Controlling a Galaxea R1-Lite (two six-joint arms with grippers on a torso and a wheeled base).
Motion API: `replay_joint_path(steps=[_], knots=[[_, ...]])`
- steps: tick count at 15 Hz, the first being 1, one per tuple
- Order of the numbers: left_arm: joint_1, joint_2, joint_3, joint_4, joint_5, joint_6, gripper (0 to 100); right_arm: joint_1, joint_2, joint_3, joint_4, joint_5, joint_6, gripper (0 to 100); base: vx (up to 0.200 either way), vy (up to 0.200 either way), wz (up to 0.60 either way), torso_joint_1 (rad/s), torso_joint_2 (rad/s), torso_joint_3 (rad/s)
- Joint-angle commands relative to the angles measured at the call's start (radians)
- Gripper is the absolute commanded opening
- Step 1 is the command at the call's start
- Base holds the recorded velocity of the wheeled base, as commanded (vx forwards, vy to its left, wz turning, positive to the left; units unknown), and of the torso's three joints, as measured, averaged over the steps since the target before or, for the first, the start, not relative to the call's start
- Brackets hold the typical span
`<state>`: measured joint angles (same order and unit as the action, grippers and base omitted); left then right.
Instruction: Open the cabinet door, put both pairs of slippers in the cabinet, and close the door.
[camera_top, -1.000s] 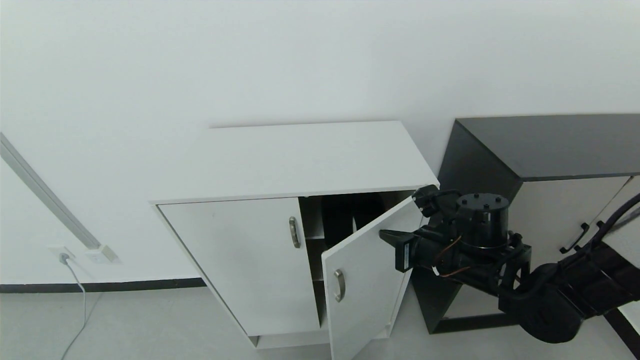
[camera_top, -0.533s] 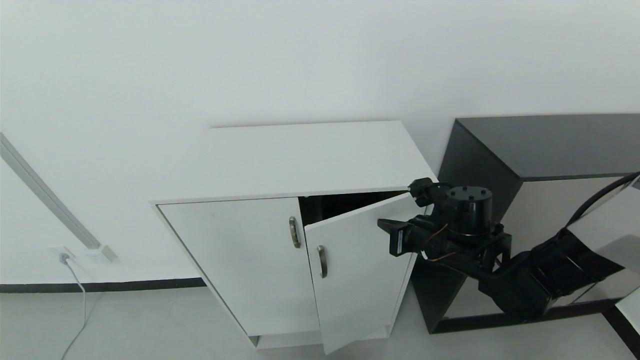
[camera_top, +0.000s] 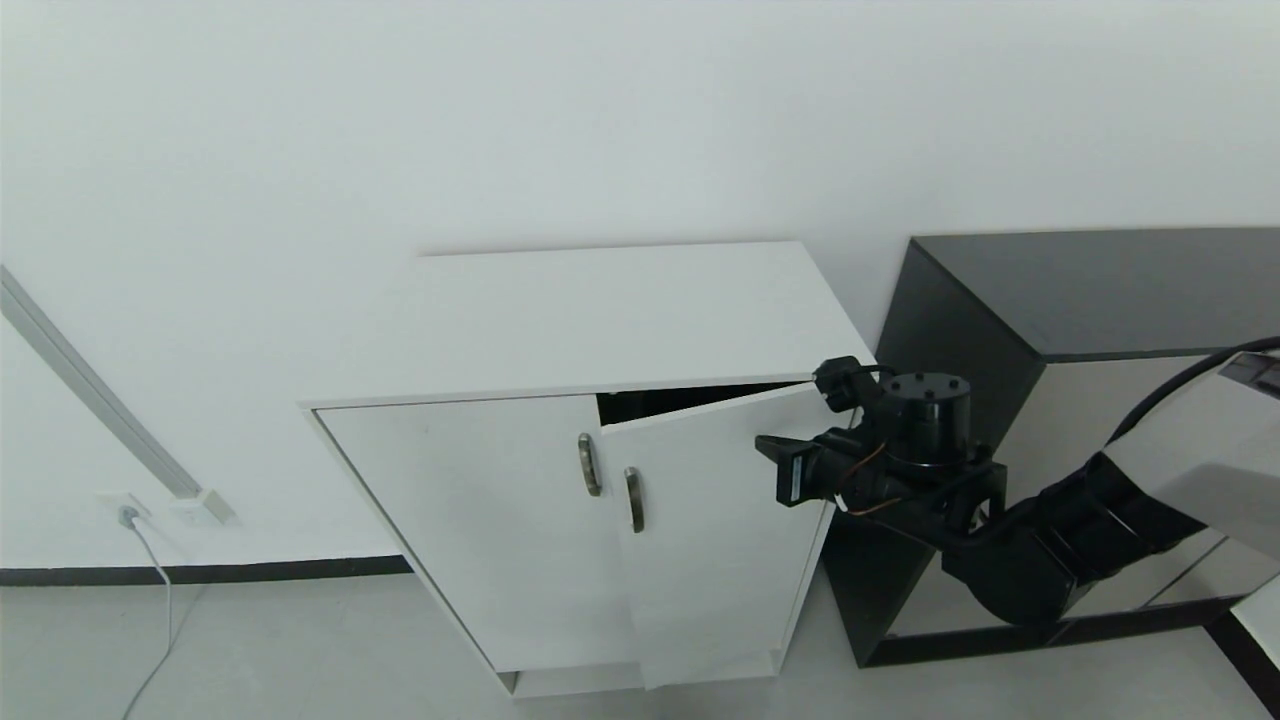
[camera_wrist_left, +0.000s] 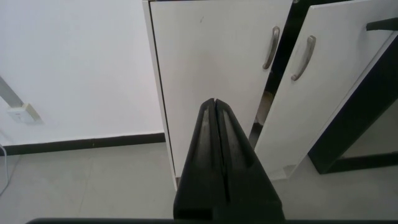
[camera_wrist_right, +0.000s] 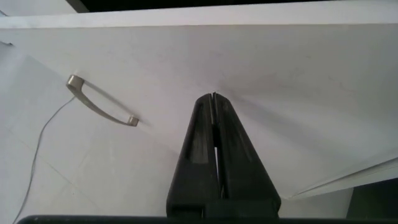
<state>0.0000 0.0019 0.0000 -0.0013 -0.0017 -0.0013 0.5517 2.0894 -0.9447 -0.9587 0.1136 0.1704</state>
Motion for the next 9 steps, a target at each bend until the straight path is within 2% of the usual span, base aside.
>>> replay_joint_path(steps=[1, 9], knots=[[0.0, 0.0, -0.002, 0.0, 0.0, 0.0, 0, -0.009, 0.02, -0.011, 0.0, 0.001, 0.0, 0, 0.0, 0.0, 0.0, 0.0, 0.0, 0.0], [0.0, 0.0, 0.0, 0.0, -0.001, 0.001, 0, -0.03, 0.052, -0.072, 0.011, 0.001, 0.0, 0, 0.0, 0.0, 0.0, 0.0, 0.0, 0.0]])
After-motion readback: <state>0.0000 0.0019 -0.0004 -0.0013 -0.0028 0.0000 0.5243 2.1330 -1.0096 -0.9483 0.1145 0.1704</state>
